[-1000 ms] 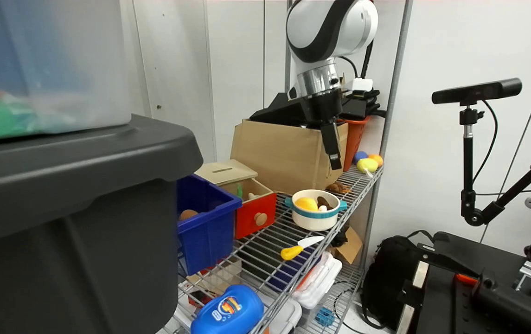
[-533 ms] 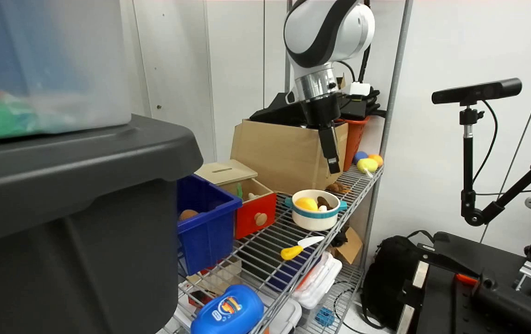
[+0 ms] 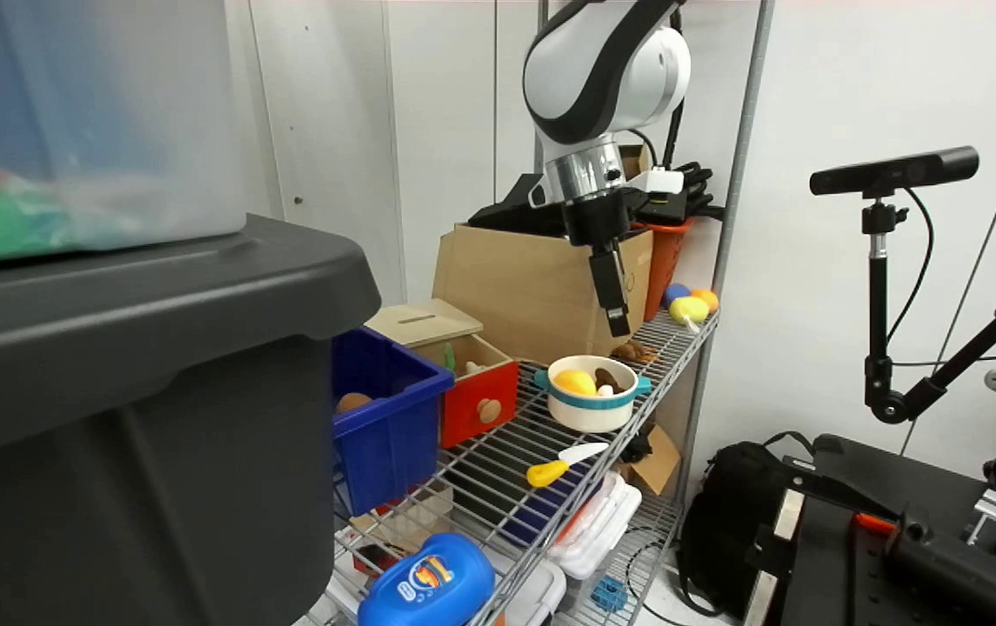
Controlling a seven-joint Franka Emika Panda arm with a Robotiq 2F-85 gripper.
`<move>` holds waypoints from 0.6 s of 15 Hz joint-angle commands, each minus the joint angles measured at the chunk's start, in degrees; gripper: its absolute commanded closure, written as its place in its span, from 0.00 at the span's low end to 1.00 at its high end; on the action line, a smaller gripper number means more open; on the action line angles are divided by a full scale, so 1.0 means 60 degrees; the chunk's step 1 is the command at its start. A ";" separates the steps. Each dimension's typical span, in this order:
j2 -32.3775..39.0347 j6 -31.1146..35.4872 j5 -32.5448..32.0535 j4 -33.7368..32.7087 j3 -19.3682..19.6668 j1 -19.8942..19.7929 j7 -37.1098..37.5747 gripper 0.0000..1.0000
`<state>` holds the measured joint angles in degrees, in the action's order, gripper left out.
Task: Pick up the yellow round plush toy from the bowl and put it in the open drawer toy
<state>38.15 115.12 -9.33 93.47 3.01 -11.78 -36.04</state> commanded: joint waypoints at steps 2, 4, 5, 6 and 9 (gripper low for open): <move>0.0427 0.0042 -0.0021 -0.0383 -0.0159 -0.0059 -0.0046 0.00; 0.0541 0.0076 -0.0015 -0.0411 -0.0191 -0.0060 -0.0036 0.00; 0.0562 0.0077 -0.0013 -0.0403 -0.0202 -0.0061 -0.0033 0.00; 0.0585 0.0092 -0.0013 -0.0390 -0.0205 -0.0068 -0.0031 0.00; 0.0704 0.0058 -0.0092 -0.0456 -0.0173 -0.0047 -0.0032 0.00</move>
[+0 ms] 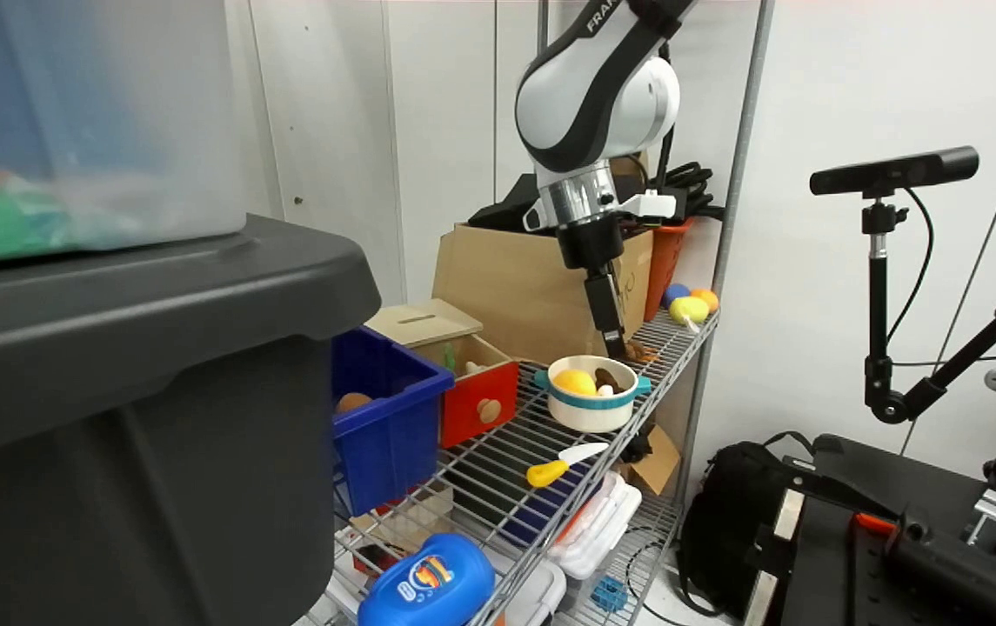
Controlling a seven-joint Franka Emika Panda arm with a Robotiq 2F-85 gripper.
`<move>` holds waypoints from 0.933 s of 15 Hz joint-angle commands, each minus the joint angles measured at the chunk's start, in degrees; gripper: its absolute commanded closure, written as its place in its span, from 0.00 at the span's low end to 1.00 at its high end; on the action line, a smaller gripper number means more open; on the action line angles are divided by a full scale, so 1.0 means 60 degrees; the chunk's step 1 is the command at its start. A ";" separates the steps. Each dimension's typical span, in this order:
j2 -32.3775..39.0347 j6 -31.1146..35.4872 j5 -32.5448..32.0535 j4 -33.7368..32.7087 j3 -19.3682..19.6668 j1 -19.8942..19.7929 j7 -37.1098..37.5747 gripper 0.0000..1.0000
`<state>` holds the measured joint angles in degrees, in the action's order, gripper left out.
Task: Pick up the yellow round plush toy from the bowl and put it in the open drawer toy
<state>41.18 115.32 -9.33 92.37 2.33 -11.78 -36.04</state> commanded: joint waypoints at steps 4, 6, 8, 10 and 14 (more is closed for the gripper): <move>0.0509 0.0009 -0.0110 -0.0519 -0.0040 -0.0133 -0.0154 0.00; 0.0718 -0.0027 -0.0118 -0.0696 -0.0030 -0.0186 -0.0209 0.00; 0.0922 -0.0101 -0.0121 -0.0916 -0.0021 -0.0227 -0.0260 0.00; 0.1089 -0.0219 -0.0135 -0.1169 -0.0007 -0.0240 -0.0265 0.00; 0.1317 -0.0447 -0.0188 -0.1710 -0.0001 -0.0190 -0.0257 0.00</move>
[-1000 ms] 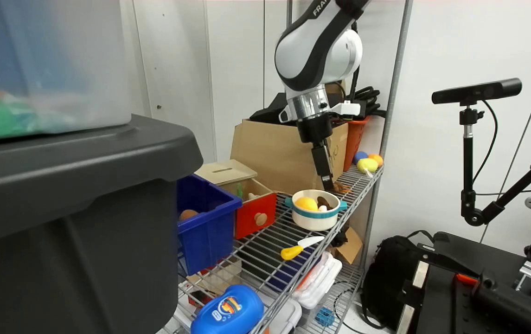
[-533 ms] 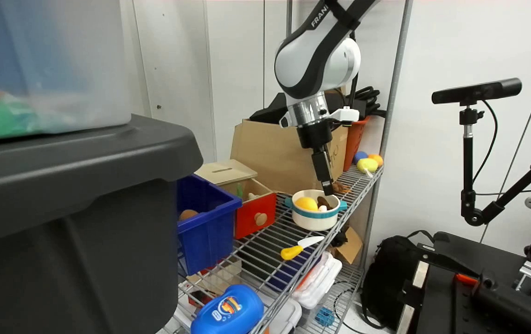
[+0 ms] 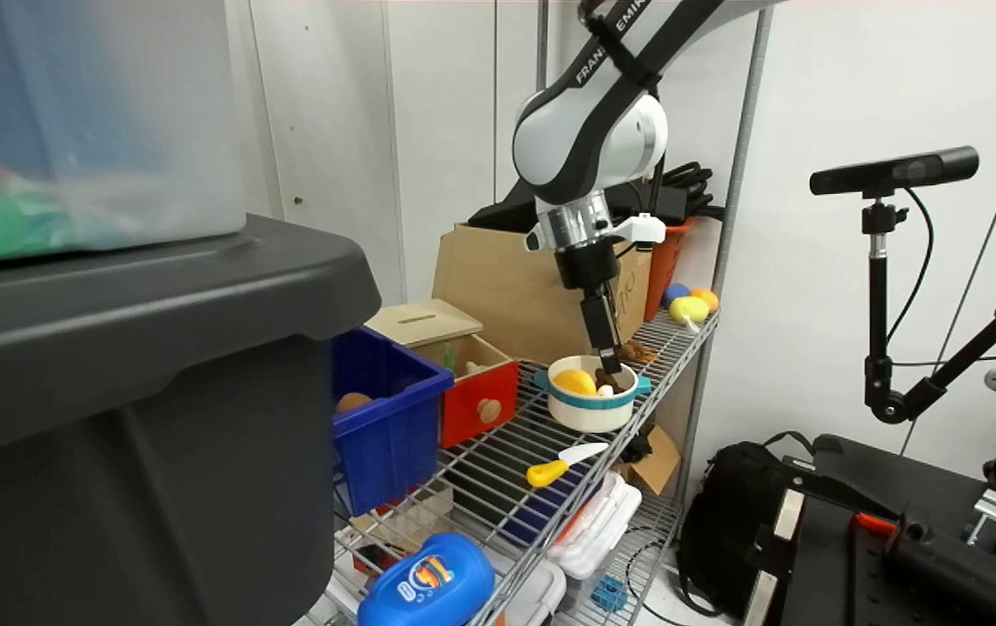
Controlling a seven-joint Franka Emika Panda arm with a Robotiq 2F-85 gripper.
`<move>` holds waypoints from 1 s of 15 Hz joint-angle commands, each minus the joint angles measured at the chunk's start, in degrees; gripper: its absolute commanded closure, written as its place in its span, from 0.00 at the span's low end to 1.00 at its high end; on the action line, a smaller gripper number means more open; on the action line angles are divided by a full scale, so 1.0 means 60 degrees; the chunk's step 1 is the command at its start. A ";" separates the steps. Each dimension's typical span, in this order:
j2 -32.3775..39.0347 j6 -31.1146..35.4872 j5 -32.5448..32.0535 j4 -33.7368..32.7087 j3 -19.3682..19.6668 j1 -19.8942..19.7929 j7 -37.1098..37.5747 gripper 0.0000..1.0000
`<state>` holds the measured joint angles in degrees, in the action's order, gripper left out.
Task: Pick up the yellow round plush toy from the bowl and put it in the open drawer toy
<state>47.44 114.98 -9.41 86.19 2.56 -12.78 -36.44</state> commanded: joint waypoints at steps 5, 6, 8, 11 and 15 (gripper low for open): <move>0.0510 -0.0545 -0.0192 -0.1240 -0.0064 -0.0004 -0.0254 0.00; 0.0546 -0.0569 -0.0198 -0.1329 -0.0068 0.0011 -0.0267 0.00; 0.0639 -0.0589 -0.0194 -0.1492 -0.0082 0.0040 -0.0292 0.00; 0.0788 -0.0467 -0.0139 -0.1588 -0.0159 0.0048 -0.0347 0.00; 0.0844 -0.0470 -0.0100 -0.1596 -0.0249 0.0113 -0.0329 0.00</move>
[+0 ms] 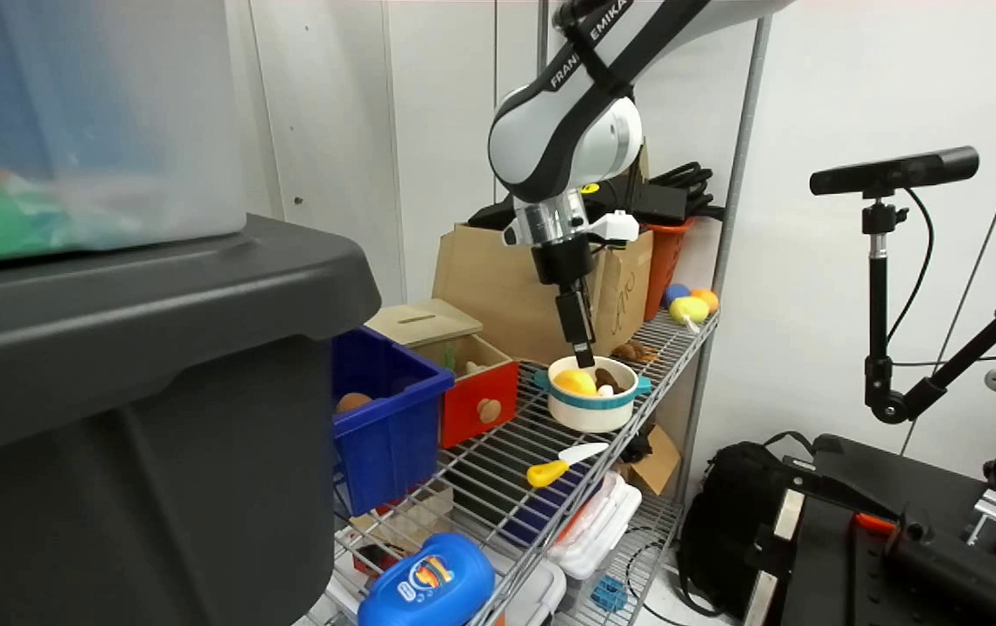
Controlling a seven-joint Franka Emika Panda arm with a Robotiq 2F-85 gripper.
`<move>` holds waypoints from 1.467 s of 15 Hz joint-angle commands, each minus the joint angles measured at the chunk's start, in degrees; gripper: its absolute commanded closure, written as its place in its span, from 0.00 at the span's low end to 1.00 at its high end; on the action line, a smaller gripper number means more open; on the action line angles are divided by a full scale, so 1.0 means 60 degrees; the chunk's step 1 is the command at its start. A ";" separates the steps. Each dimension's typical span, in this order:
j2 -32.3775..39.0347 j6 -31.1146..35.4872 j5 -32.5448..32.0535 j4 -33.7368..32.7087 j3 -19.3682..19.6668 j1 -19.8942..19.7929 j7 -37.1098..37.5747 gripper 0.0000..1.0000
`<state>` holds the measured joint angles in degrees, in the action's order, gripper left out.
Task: Pick up the yellow round plush toy from the bowl and put it in the open drawer toy
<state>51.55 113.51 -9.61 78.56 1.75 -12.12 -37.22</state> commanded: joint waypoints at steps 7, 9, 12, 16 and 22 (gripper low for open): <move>0.0127 -0.0128 -0.0032 -0.0182 -0.0205 0.0050 -0.0183 0.00; 0.0103 -0.0086 -0.0023 -0.0101 -0.0224 0.0058 -0.0166 0.00; 0.0019 -0.0003 0.0000 0.0097 -0.0253 0.0062 -0.0123 0.00; -0.0092 0.0150 0.0036 0.0456 -0.0292 0.0046 -0.0074 0.00; -0.0116 0.0221 0.0056 0.0690 -0.0300 0.0010 -0.0080 0.00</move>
<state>51.81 113.96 -9.56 81.31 0.44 -11.59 -37.22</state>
